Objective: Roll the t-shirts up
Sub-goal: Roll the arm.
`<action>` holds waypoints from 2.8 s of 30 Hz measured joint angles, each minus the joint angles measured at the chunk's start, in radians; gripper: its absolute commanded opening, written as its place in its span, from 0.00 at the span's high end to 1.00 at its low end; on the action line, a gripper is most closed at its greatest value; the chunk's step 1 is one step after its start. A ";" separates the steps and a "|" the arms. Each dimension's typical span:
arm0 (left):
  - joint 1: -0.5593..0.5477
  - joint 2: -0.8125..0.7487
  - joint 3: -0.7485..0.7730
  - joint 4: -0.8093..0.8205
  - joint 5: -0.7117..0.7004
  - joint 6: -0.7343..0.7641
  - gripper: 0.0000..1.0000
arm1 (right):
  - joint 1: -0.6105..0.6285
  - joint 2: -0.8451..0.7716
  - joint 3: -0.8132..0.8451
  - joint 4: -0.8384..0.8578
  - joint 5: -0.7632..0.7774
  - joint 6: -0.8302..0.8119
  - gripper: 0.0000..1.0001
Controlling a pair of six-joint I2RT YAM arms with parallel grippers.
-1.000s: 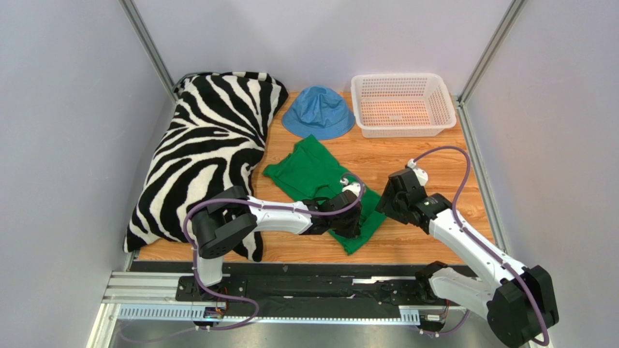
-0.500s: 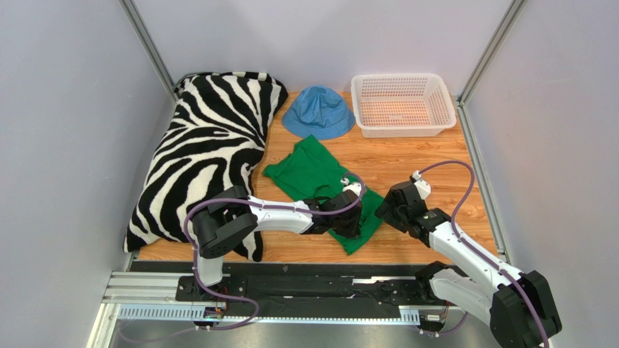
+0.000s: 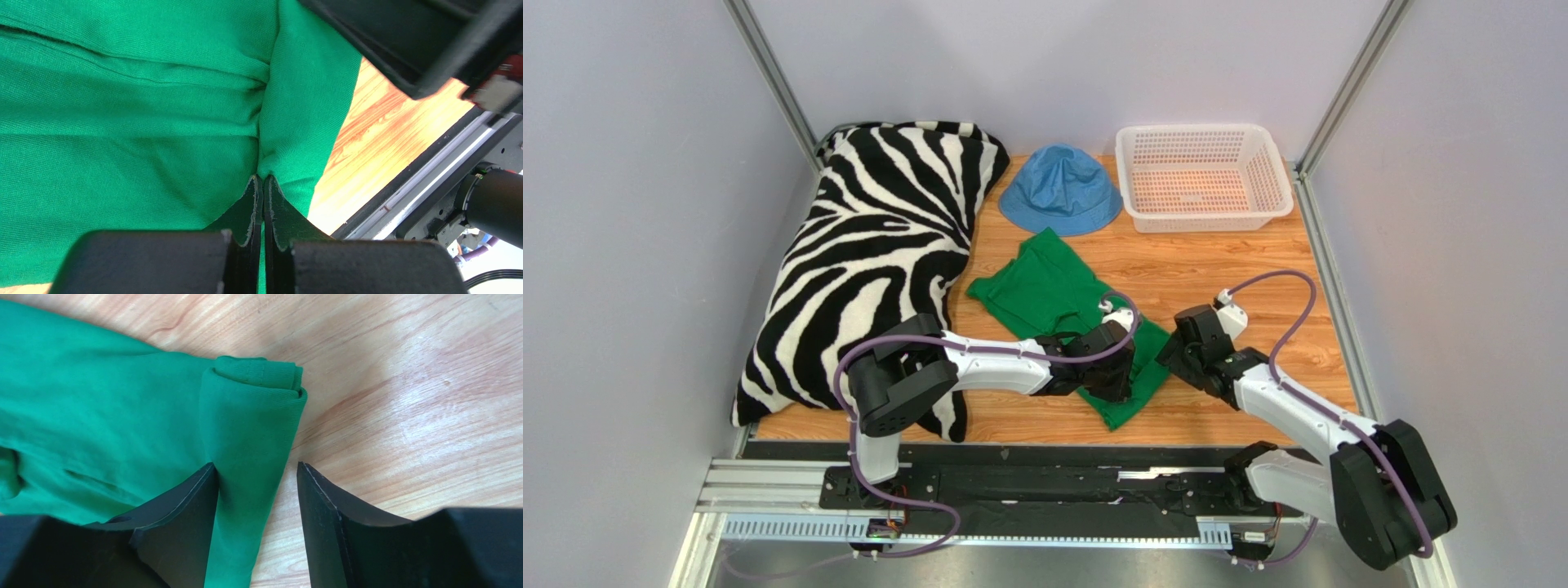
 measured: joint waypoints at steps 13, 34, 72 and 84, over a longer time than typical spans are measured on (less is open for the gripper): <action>0.003 -0.003 0.000 0.020 0.008 0.098 0.79 | 0.000 0.217 0.213 -0.190 0.028 -0.019 0.96; -0.236 -0.092 0.090 -0.082 -0.307 0.396 0.43 | 0.000 0.349 0.338 -0.350 0.053 -0.055 1.00; -0.262 0.095 0.166 -0.202 -0.465 0.357 1.00 | -0.006 0.341 0.352 -0.341 0.000 -0.096 0.39; -0.051 -0.055 -0.097 0.075 -0.006 0.132 1.00 | -0.005 0.047 0.266 -0.266 -0.032 -0.102 0.37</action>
